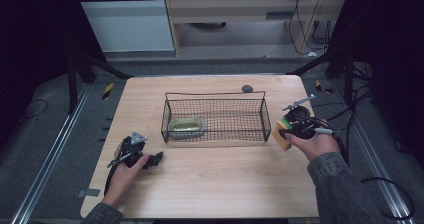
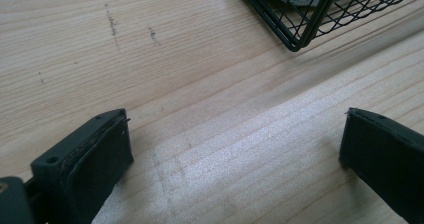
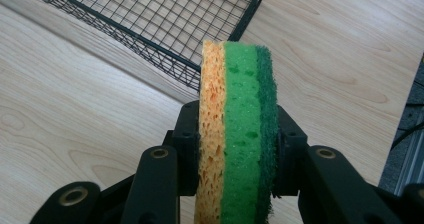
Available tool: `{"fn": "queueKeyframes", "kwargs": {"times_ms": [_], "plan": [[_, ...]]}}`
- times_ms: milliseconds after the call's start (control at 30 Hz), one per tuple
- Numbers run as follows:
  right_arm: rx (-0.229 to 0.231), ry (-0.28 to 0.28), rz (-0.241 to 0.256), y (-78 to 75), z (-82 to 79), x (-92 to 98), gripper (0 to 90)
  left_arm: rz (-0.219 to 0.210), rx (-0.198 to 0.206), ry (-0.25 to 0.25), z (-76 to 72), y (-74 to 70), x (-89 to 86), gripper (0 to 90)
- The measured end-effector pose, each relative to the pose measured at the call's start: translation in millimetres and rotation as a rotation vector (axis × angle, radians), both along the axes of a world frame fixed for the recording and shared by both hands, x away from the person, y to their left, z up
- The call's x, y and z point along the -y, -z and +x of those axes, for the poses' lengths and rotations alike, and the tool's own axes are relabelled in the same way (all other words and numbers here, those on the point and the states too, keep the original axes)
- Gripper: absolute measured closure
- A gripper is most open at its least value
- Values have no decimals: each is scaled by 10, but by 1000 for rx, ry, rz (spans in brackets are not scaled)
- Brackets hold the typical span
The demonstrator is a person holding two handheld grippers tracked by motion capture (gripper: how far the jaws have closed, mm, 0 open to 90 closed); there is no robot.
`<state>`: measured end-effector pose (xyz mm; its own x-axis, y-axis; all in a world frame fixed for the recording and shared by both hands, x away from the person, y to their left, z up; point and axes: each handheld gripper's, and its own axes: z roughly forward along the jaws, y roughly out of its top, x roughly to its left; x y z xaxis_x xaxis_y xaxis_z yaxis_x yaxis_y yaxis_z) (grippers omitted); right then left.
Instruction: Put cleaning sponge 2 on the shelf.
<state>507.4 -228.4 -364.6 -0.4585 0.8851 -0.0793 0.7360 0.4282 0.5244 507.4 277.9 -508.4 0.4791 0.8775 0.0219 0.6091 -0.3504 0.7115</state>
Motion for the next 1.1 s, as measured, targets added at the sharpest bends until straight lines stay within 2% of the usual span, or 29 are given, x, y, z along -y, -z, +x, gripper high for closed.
{"fn": "queueKeyframes", "kwargs": {"times_ms": [333, 567, 667, 833, 1100], "plan": [[6, 12, -23, -57, -6, 59, 641, 2, -1, 2, 1, -1, -2, 0], [32, 33, -40, -167, 102, 126, 642, 2, -1, 2, 1, -1, -2, 0], [54, 40, -61, -229, 171, 148, 642, 2, -2, 3, 1, -1, -3, 0], [110, 53, -60, -342, 317, 152, 642, 2, -1, 2, 1, -1, -2, 0], [176, 49, -67, -538, 525, 51, 642, -4, -2, 1, 1, 1, 1, 0]]}}
